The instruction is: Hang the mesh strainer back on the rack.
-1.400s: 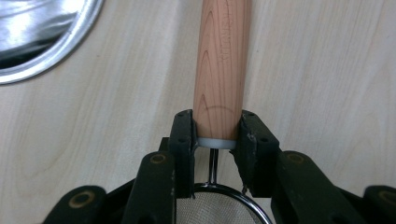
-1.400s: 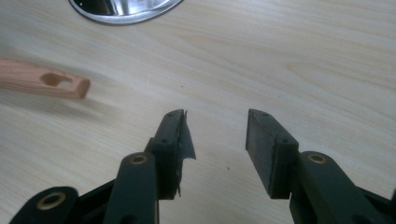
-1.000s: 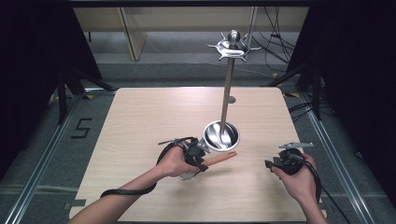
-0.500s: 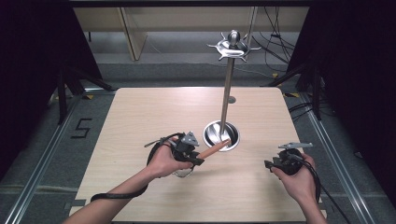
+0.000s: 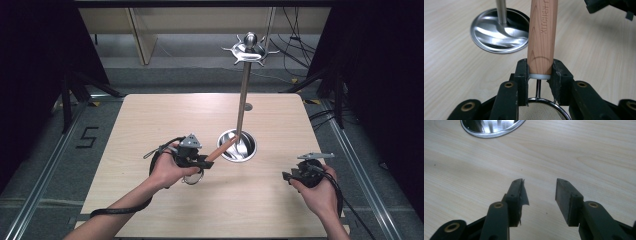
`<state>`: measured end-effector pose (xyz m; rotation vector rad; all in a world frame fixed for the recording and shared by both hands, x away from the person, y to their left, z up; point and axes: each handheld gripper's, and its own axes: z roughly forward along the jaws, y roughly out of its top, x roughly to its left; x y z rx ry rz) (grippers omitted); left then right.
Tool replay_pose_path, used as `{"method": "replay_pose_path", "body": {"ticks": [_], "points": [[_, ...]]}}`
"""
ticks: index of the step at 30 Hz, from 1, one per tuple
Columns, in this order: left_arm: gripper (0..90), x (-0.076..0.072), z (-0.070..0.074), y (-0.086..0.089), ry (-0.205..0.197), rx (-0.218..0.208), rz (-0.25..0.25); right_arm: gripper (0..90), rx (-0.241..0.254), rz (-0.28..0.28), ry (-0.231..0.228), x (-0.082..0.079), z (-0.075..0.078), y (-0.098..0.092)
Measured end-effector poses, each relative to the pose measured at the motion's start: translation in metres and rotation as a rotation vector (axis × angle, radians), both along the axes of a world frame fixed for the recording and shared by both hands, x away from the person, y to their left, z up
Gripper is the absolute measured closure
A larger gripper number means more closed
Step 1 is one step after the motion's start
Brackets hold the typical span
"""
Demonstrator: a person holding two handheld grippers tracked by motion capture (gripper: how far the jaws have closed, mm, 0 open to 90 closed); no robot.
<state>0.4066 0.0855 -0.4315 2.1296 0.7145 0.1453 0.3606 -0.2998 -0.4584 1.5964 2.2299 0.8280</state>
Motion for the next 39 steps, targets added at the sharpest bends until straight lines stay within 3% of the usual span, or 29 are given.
{"method": "replay_pose_path", "body": {"ticks": [6, 12, 24, 39], "points": [[68.6, 0.003, 0.003, 0.006, -0.034, -0.037, 0.038, 58.3, 0.009, 0.017, 0.014, 0.001, -0.001, 0.001], [68.6, 0.004, 0.006, 0.011, -0.067, -0.069, 0.061, 58.2, -0.004, -0.005, -0.007, 0.000, 0.000, -0.001], [68.5, 0.003, 0.012, 0.017, -0.102, -0.115, 0.127, 58.2, -0.009, -0.002, -0.002, 0.001, 0.000, 0.000], [68.5, 0.003, 0.022, 0.023, -0.135, -0.152, 0.160, 57.8, -0.016, 0.002, -0.008, 0.001, 0.000, -0.001]]}}
